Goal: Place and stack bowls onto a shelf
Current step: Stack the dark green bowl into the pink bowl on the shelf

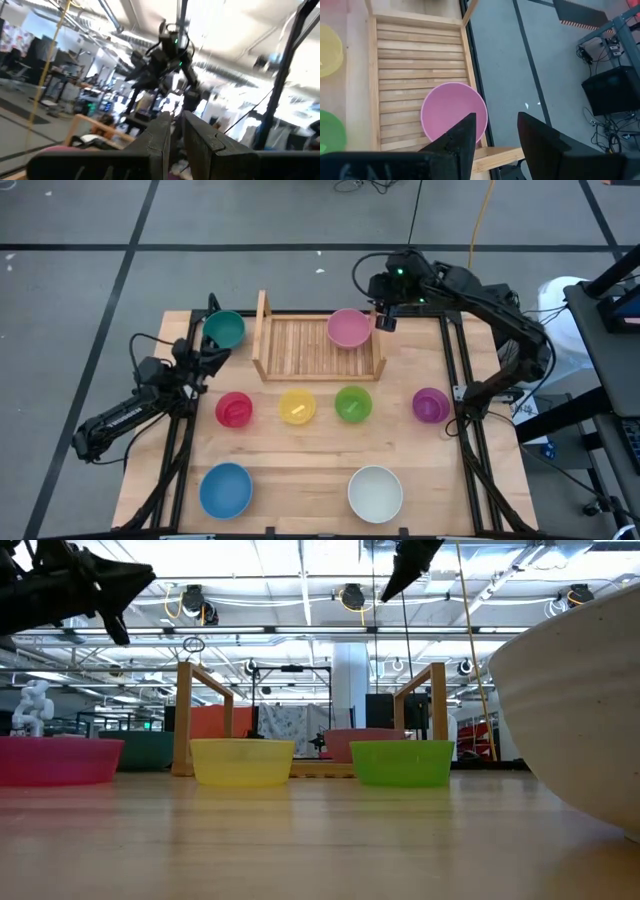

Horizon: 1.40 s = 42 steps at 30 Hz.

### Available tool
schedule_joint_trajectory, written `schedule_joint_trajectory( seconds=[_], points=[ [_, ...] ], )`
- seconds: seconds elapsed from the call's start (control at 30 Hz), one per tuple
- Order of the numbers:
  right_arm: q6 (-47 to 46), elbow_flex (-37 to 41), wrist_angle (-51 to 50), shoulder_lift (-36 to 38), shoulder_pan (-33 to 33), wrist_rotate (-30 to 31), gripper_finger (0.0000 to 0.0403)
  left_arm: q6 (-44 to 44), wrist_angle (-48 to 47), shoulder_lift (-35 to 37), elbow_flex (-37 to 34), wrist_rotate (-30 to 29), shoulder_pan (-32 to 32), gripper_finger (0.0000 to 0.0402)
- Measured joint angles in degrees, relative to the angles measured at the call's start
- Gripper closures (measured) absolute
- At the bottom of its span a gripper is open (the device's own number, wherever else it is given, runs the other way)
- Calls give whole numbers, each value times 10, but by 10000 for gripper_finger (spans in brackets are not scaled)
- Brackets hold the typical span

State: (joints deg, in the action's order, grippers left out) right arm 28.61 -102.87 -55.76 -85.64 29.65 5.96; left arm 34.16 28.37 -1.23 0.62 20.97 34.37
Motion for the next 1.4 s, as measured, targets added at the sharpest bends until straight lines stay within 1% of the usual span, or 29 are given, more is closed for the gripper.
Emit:
schedule_joint_trajectory(
  seconds=[0.2, 0.3, 0.4, 0.47, 0.57, 0.67, 0.77, 0.93, 1.0, 1.1, 1.2, 1.27, 1.33, 1.4],
  points=[
    [-11, 0, -3, 3, 0, 0, 264, 30, 8, 0, 0, -3, 0, 348],
    [-10, 0, -3, 3, 0, 0, 264, 5, 16, 0, 2, 0, 0, 348],
    [-9, 0, -4, 3, 0, 0, 264, -27, -18, 0, 35, 1, 0, 348],
    [-8, 0, -7, 7, 0, 0, 264, -50, -94, 0, 80, 12, 0, 348],
    [6, 0, -9, 15, -3, -1, 264, -106, -289, -14, 175, 19, 0, 348],
    [18, 0, -13, 28, -5, -1, 264, -177, -477, -53, 278, 6, 0, 348],
    [25, 0, -16, 45, -5, -1, 264, -215, -600, -103, 369, -5, 0, 348],
    [25, 0, -20, 75, -5, -1, 264, -264, -723, -183, 492, -25, 0, 348],
    [25, 0, -22, 88, -5, -1, 264, -295, -787, -215, 531, -51, 0, 348],
    [25, 0, -24, 103, -5, -1, 264, -339, -890, -261, 577, -106, 0, 348],
    [27, 0, -24, 114, -5, -1, 264, -361, -965, -309, 603, -158, 0, 348],
    [36, 0, -24, 121, -5, -1, 264, -338, -978, -337, 611, -182, 0, 348],
    [40, 0, -24, 124, -5, -1, 264, -315, -979, -361, 613, -187, 0, 348],
    [40, 0, -24, 124, -5, -1, 264, -319, -983, -382, 613, -196, 0, 348]
  ],
)
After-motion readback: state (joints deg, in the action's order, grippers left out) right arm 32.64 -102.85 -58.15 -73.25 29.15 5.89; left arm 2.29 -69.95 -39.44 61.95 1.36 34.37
